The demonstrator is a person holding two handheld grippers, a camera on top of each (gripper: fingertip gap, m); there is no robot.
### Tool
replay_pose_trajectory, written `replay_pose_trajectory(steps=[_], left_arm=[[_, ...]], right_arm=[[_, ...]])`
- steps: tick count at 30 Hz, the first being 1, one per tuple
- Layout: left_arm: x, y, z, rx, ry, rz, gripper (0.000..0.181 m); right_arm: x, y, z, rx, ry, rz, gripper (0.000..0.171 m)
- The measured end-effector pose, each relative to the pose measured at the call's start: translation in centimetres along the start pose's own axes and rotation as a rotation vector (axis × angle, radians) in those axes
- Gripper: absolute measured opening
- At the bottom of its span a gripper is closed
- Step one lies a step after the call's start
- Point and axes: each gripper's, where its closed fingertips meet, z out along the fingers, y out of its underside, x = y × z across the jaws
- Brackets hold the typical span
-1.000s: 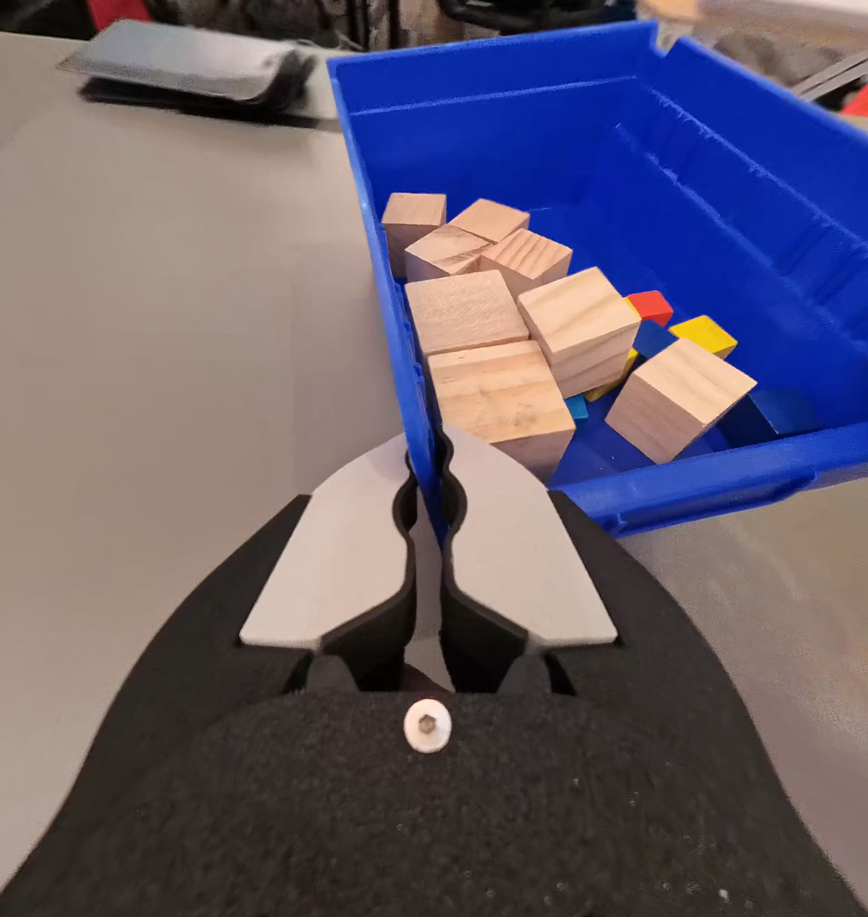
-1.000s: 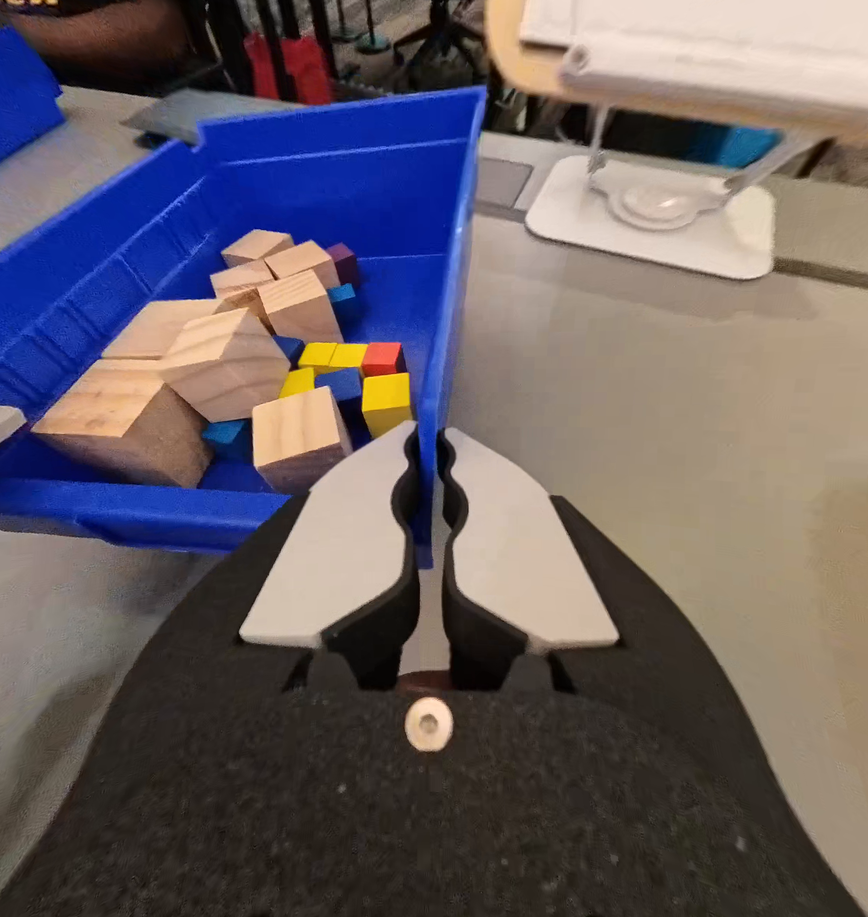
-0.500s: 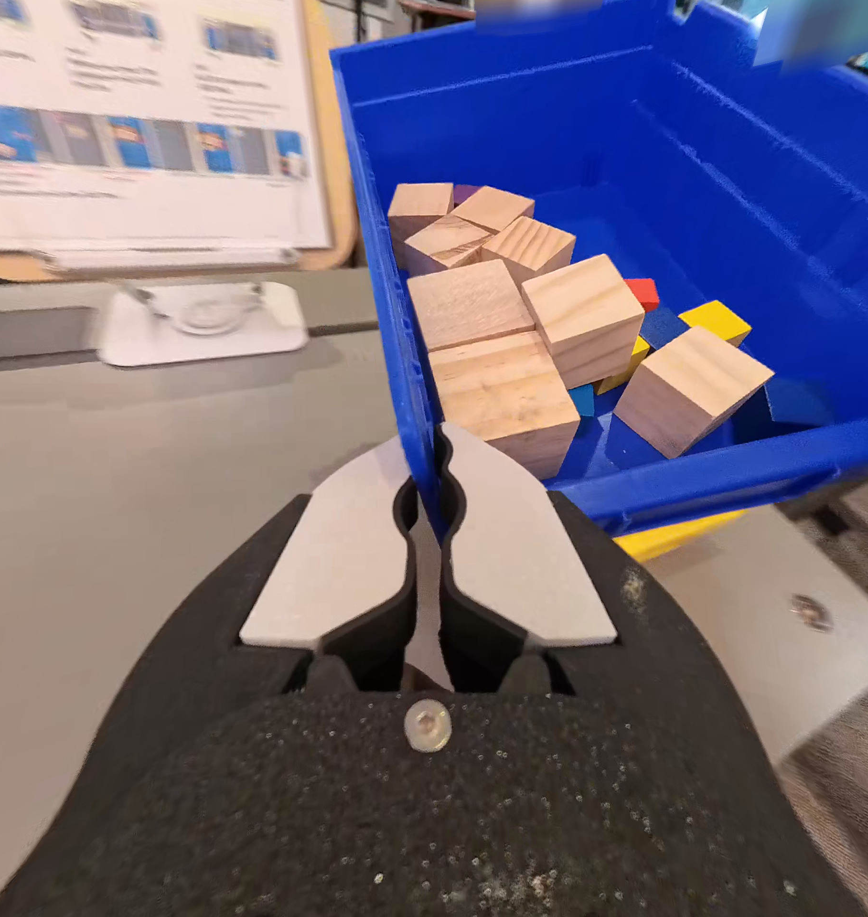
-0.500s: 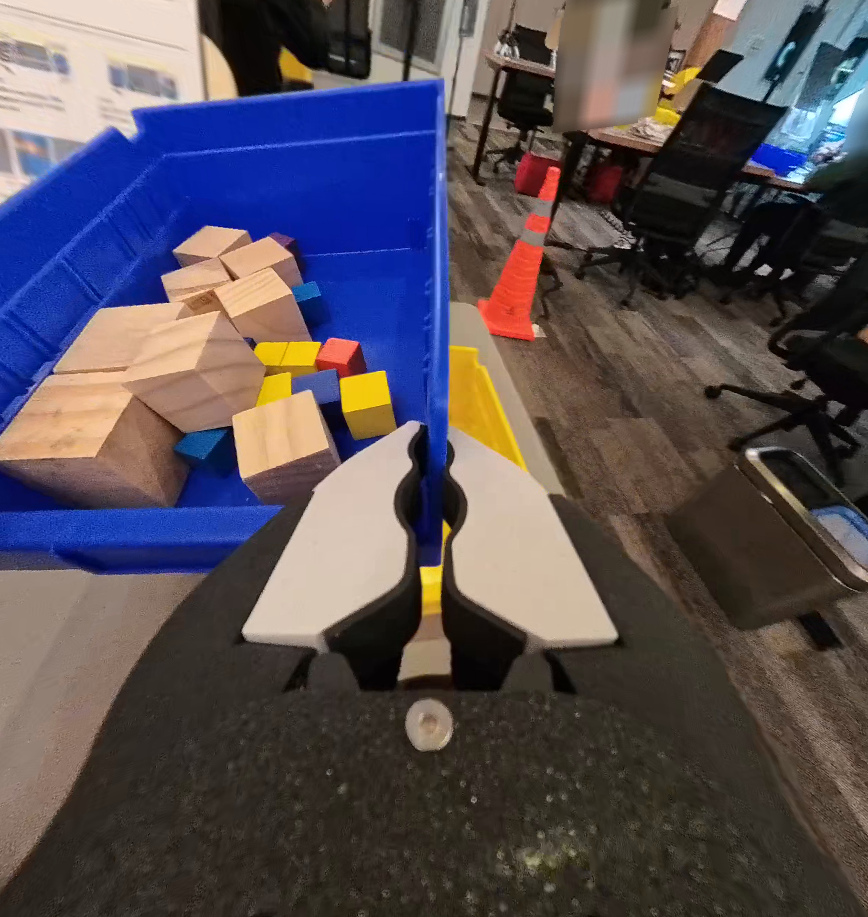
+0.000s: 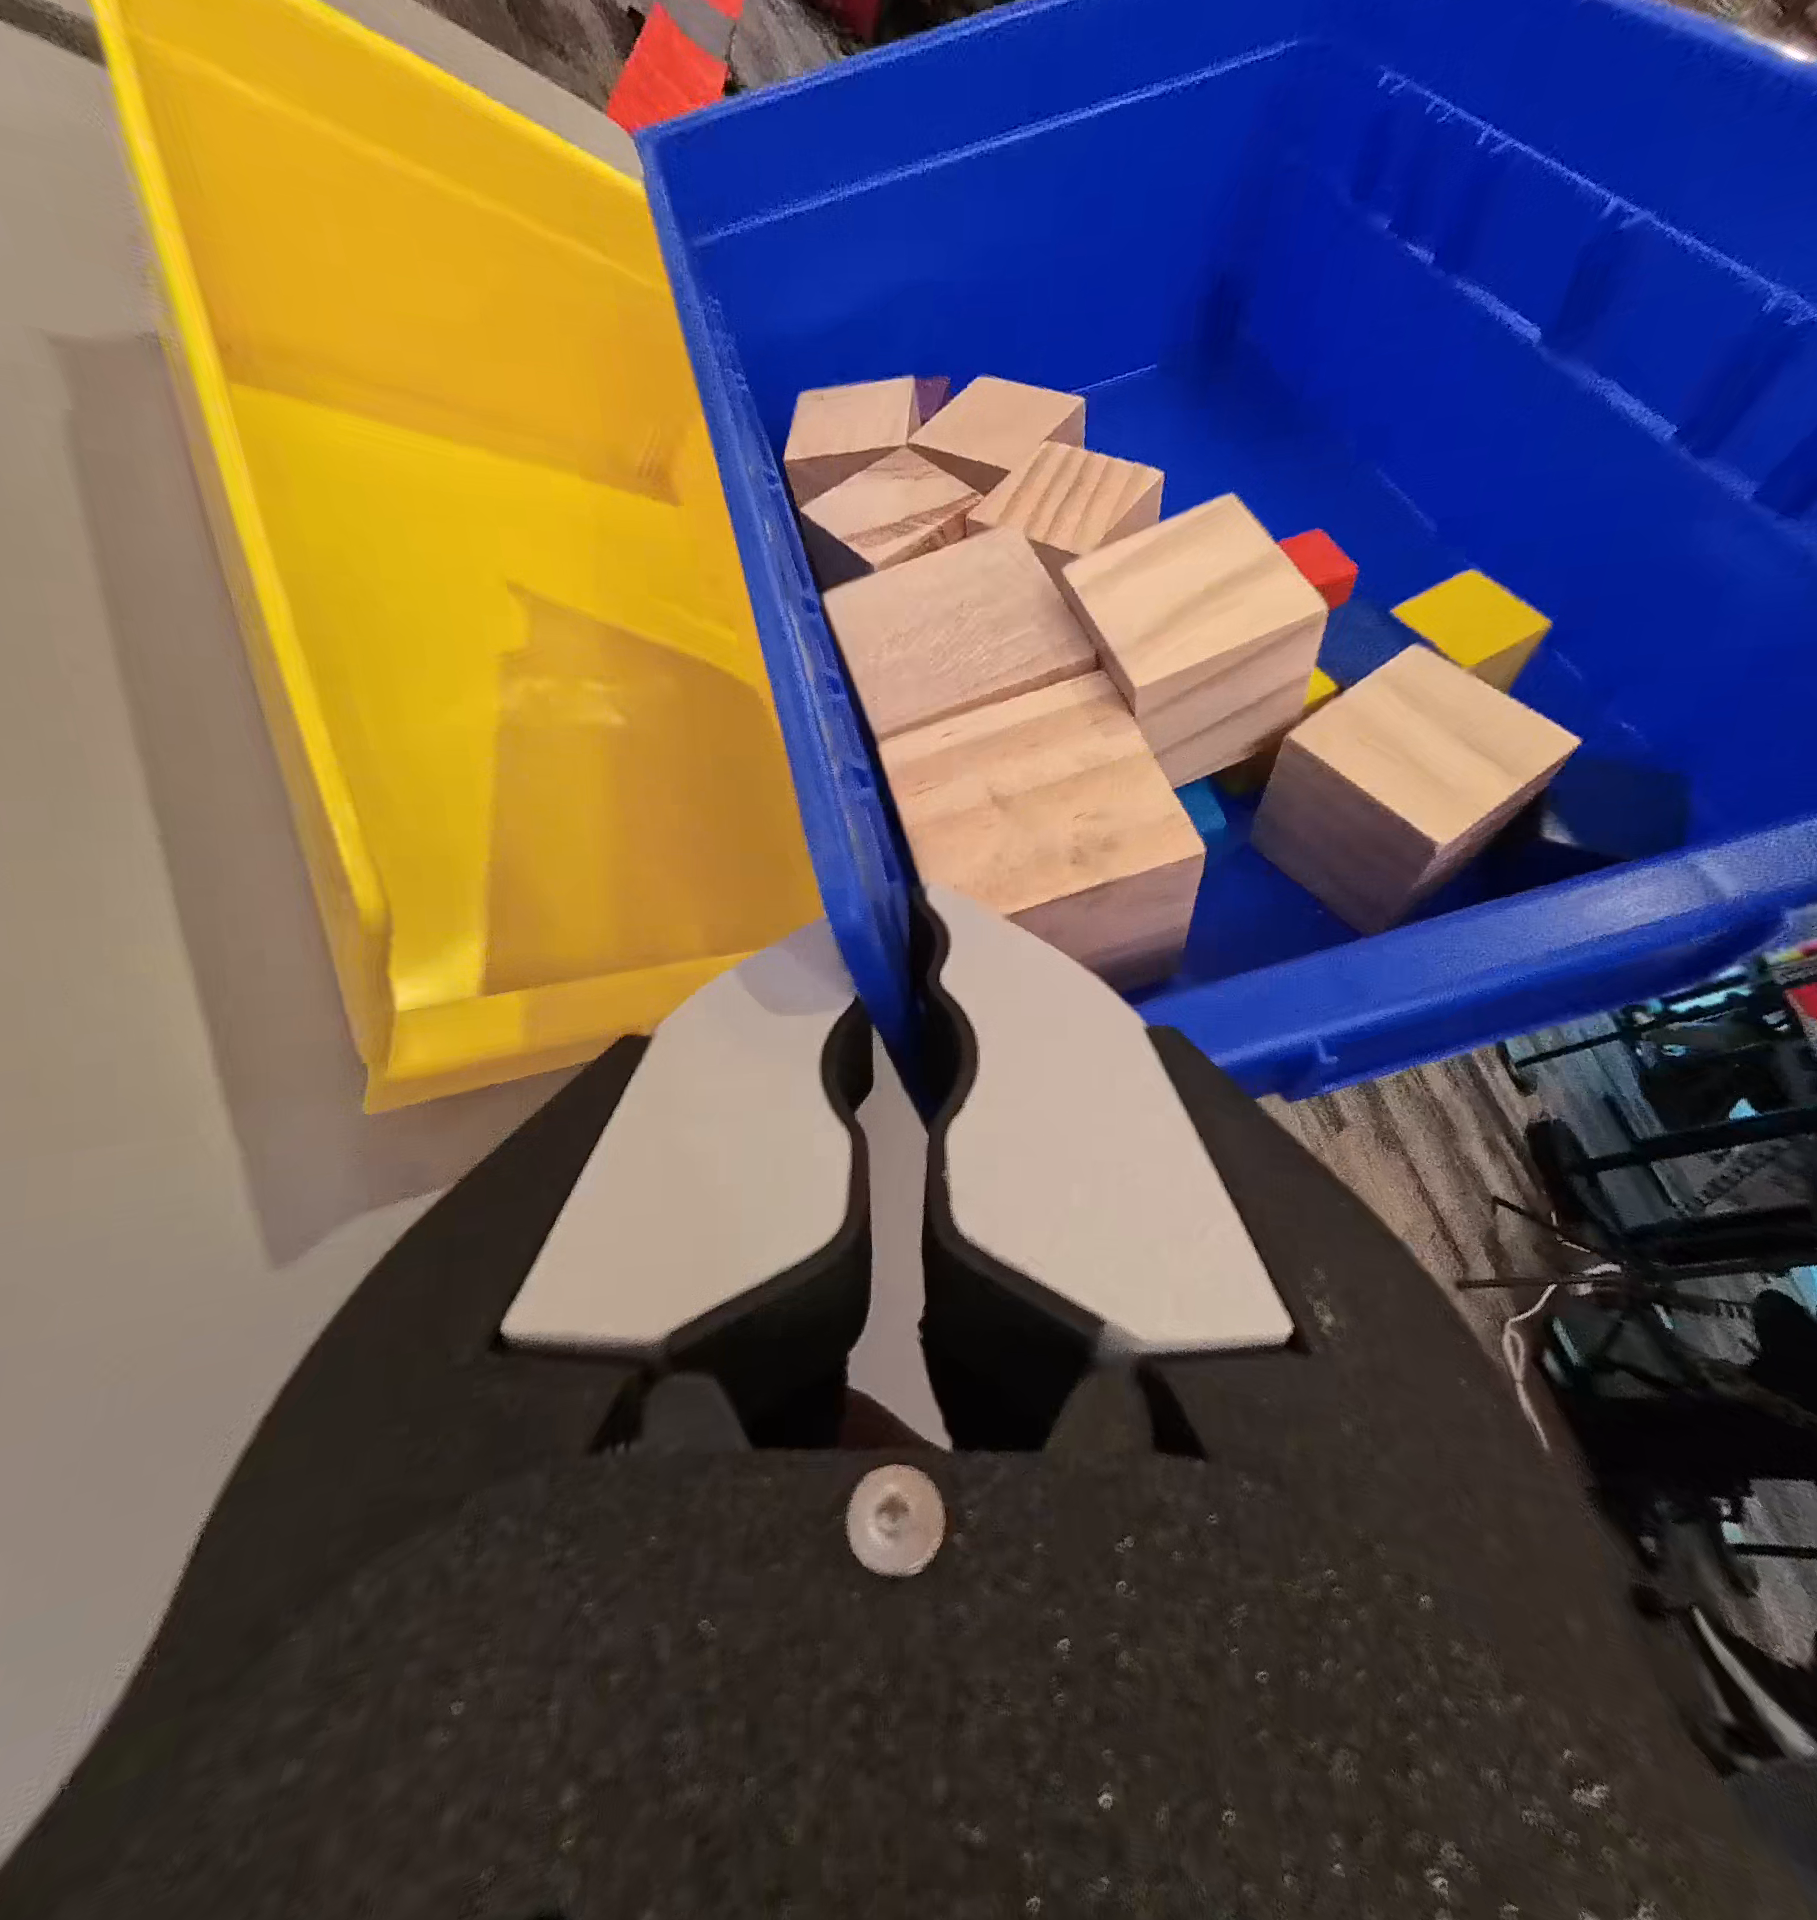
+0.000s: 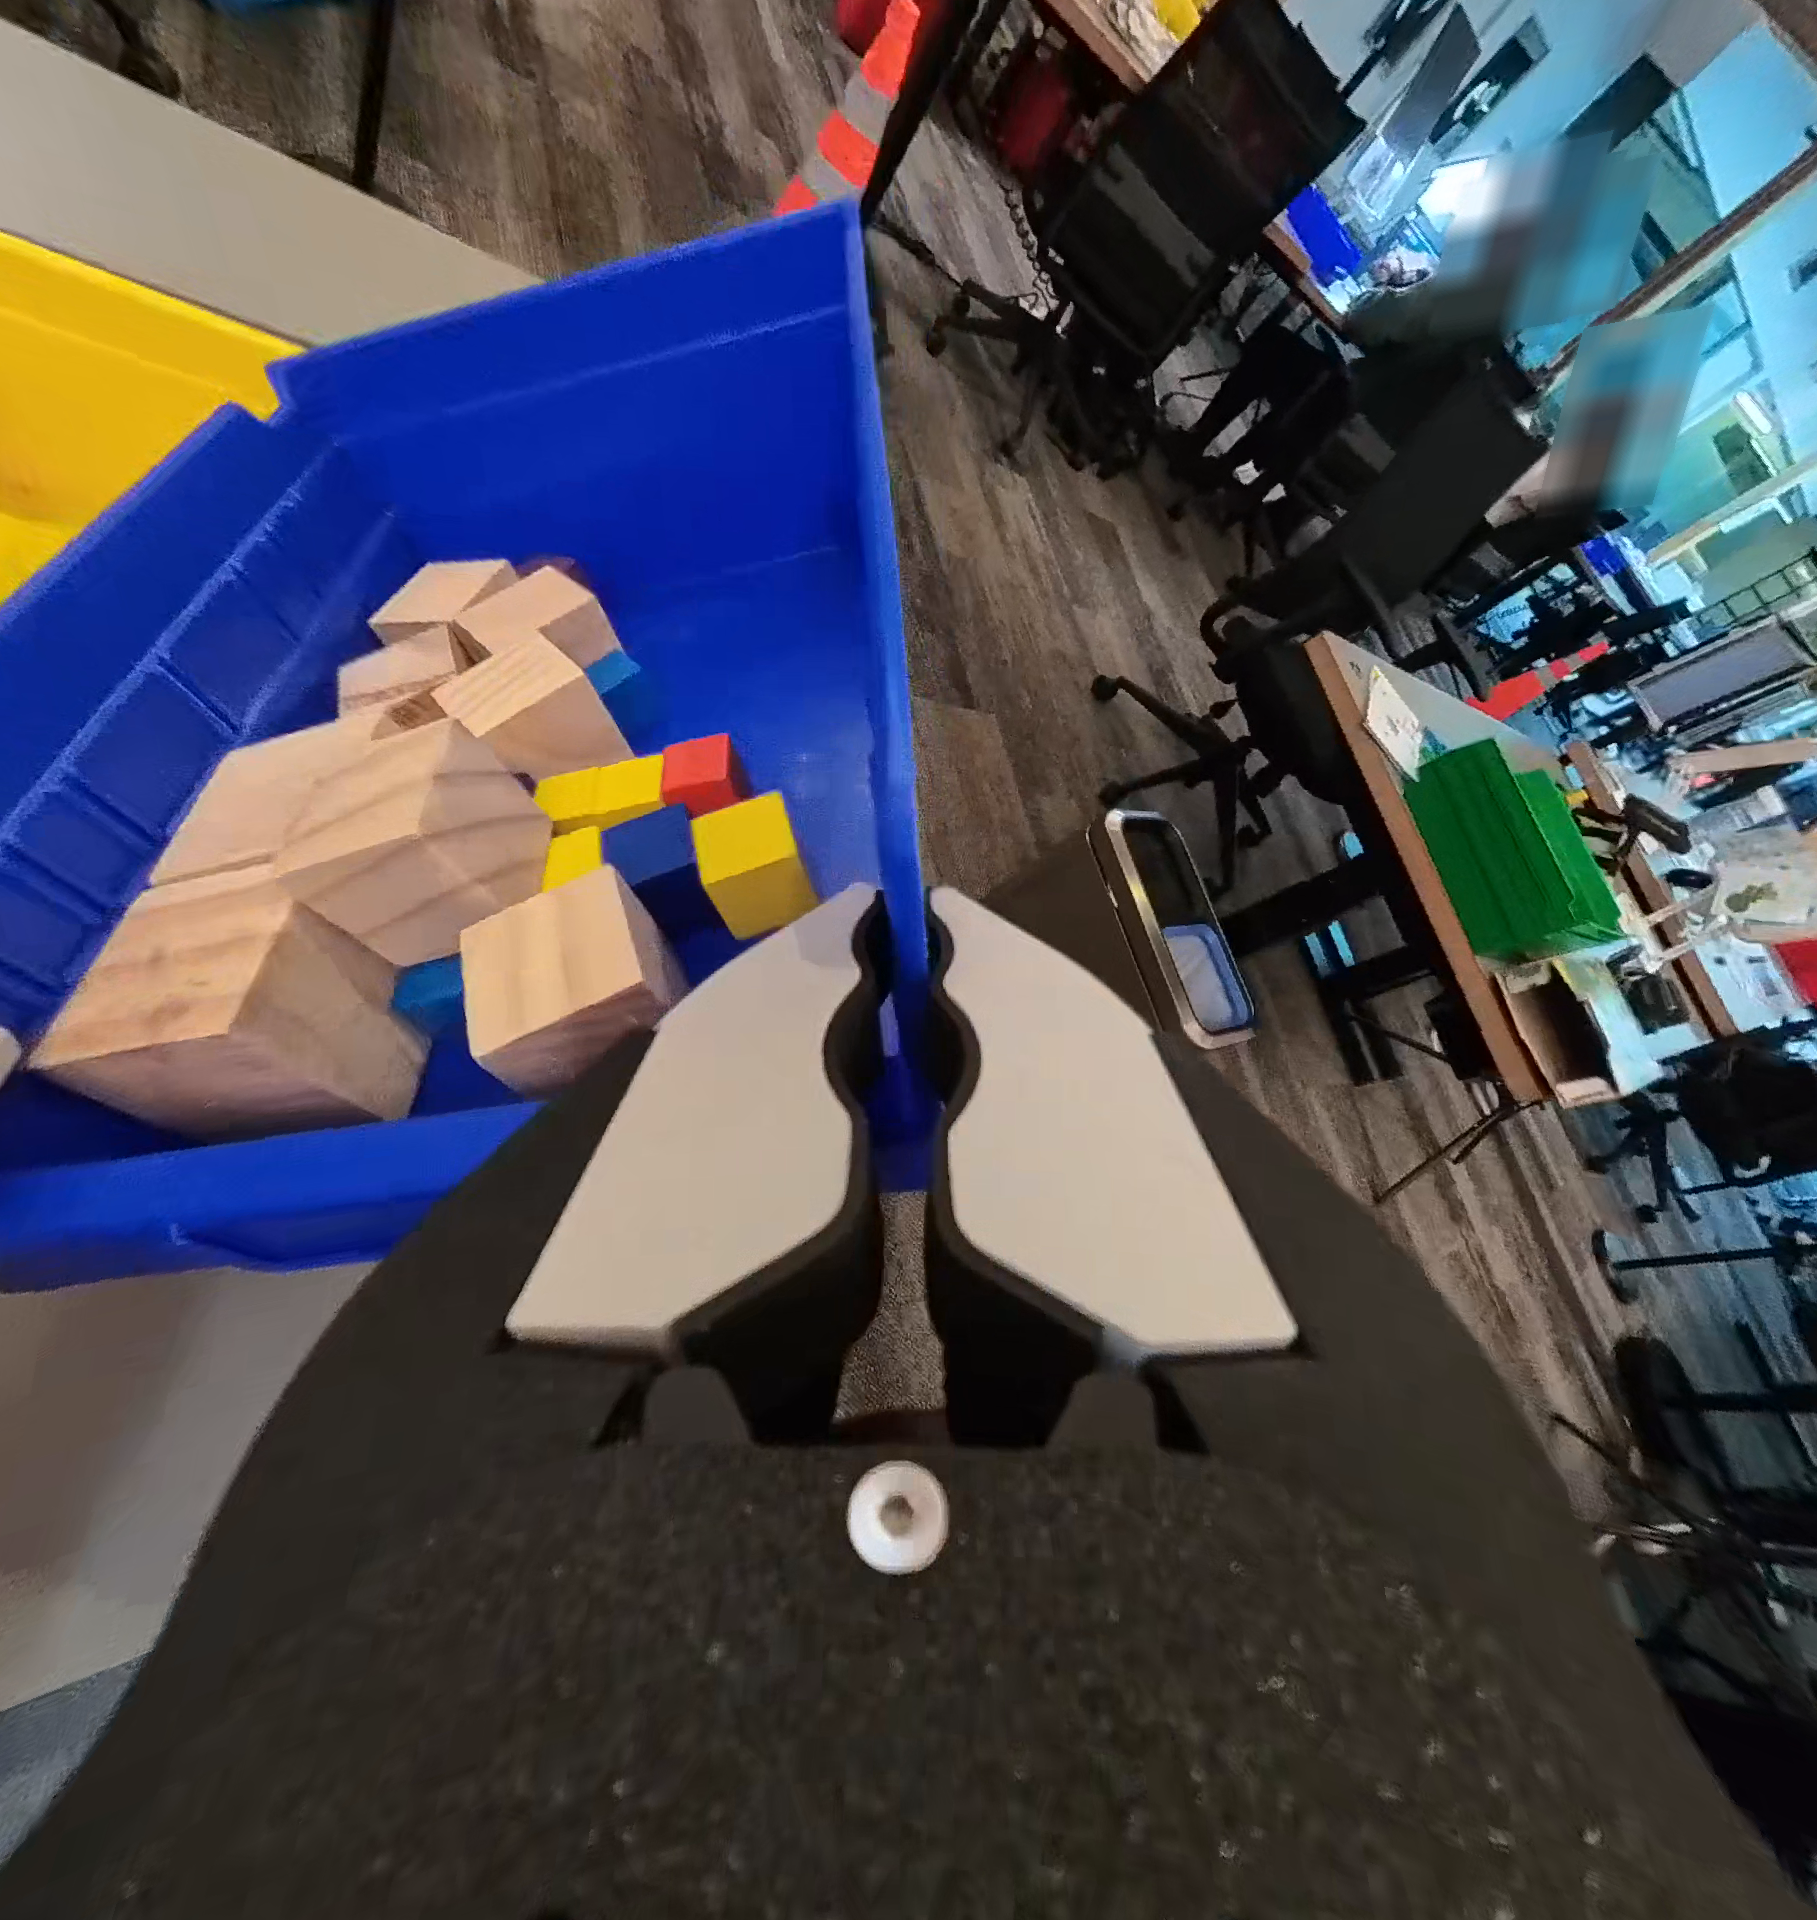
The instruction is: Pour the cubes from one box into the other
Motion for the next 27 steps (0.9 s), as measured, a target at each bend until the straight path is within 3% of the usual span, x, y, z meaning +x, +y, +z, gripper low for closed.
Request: replay_pose_trajectory(steps=[13, 27], left_arm=[[-3.5, -1.4, 2.8, 0.108, -0.019, -0.274, 0.004], [-2.2, 2.2, 6.7, 0.143, 0.178, -0.693, 0.004]], right_arm=[[-4.7, -7.0, 3.6, 0.1, -0.02, -0.272, 0.003], [-10.4, -10.7, 4.2, 0.188, 0.124, -0.697, 0.006]])
